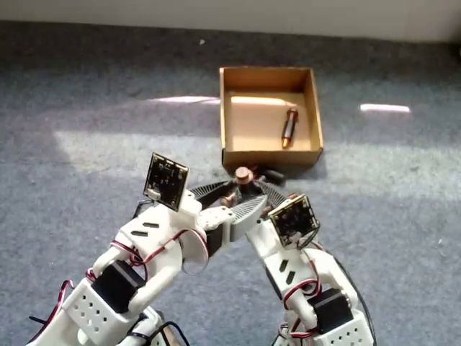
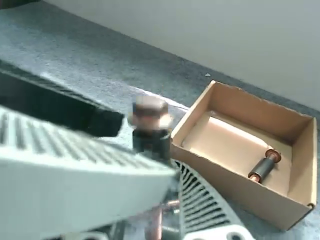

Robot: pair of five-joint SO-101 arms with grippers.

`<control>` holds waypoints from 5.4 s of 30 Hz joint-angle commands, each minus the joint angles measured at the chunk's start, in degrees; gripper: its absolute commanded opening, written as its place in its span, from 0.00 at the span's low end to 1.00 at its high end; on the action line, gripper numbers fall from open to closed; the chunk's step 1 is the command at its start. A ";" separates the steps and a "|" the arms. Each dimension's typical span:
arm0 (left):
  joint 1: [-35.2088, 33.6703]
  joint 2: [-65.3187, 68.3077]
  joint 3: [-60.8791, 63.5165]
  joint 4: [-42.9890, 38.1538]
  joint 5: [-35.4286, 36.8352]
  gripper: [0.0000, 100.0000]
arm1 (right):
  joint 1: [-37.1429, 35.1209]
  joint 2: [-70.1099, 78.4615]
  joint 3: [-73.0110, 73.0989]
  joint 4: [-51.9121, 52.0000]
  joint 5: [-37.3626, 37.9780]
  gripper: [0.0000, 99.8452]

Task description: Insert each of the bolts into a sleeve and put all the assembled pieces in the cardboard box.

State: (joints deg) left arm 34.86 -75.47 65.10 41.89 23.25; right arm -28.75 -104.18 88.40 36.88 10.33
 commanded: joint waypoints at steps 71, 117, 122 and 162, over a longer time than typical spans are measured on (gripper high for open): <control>-39.25 -0.13 32.22 -20.13 -7.47 0.01 | 14.64 69.58 -48.92 -11.38 0.62 0.01; -38.90 -0.13 32.22 -20.22 -7.47 0.01 | 17.89 124.35 -107.03 21.05 0.18 0.14; -38.90 -0.13 32.22 -20.22 -7.47 0.01 | 17.89 119.52 -107.03 27.82 0.18 0.14; -38.99 -0.13 32.22 -20.13 -7.47 0.01 | 10.86 104.40 -96.57 58.77 -18.37 0.07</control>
State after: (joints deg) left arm -3.56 -75.56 95.87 22.90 16.40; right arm -15.65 3.69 -10.24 99.12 -7.60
